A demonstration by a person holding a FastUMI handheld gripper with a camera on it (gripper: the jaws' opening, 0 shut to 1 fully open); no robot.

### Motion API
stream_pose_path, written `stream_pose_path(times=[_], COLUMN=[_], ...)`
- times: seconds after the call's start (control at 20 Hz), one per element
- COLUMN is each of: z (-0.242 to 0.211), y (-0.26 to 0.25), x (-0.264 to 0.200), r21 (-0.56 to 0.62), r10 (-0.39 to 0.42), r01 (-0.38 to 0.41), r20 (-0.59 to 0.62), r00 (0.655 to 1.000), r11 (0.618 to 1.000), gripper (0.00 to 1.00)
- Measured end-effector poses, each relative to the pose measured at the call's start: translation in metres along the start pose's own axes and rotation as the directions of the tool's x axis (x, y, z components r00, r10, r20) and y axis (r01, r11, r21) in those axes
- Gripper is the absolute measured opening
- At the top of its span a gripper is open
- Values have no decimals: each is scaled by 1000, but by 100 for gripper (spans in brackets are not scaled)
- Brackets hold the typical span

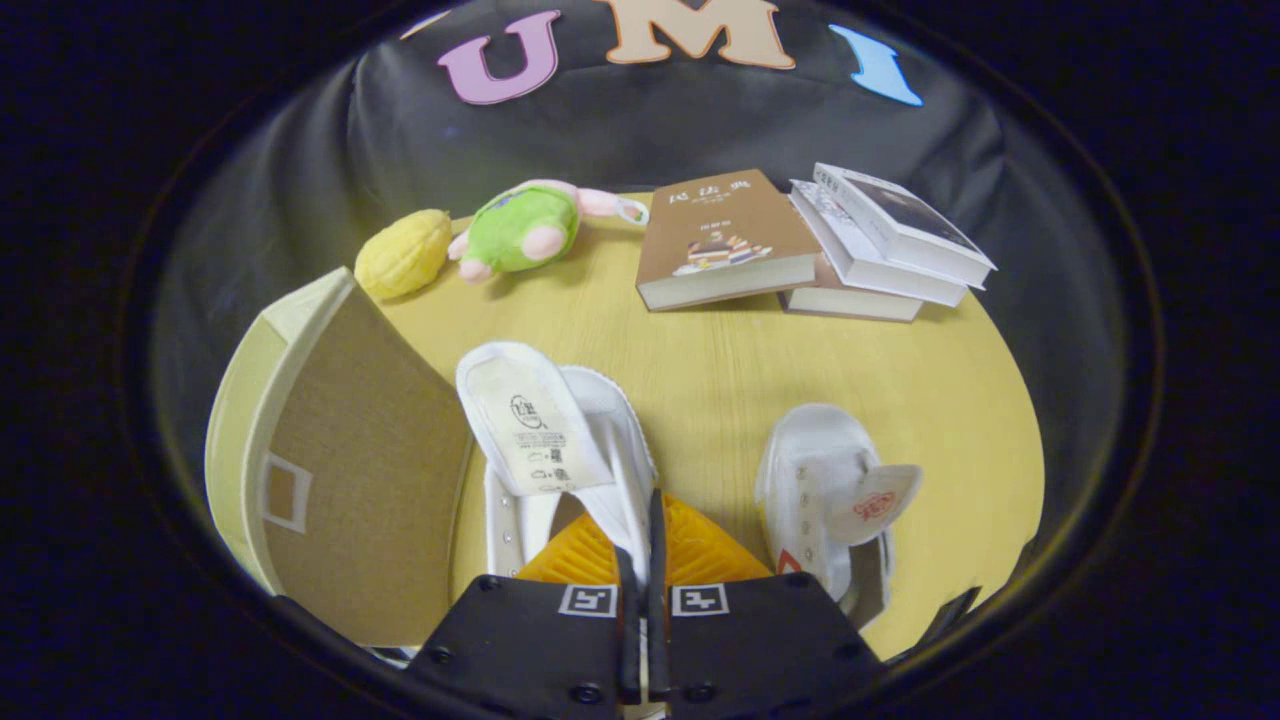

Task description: Open the storage box then place both shoes into the box .Put the left shoe in first, then the right shoe, with the right side of both shoes facing outward in a uniform manner.

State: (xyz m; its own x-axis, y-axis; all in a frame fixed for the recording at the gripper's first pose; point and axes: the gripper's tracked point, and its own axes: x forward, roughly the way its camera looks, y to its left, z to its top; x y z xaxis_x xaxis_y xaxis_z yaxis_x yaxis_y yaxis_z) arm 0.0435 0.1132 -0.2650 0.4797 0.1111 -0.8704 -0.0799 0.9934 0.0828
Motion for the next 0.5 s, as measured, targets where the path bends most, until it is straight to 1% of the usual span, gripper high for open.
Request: stream_pose_path(times=[0.2, 0.3, 0.35, 0.5], z=[27, 40, 48, 69], y=[8, 22, 31, 66], x=[-41, -65, -79, -117], r21=[90, 136, 139, 112], r10=[32, 67, 90, 130], r01=[-36, -76, -101, -145], r20=[51, 70, 86, 133], r00=[998, 995, 992, 983], r11=[995, 988, 985, 983], gripper=[6, 6, 6, 6])
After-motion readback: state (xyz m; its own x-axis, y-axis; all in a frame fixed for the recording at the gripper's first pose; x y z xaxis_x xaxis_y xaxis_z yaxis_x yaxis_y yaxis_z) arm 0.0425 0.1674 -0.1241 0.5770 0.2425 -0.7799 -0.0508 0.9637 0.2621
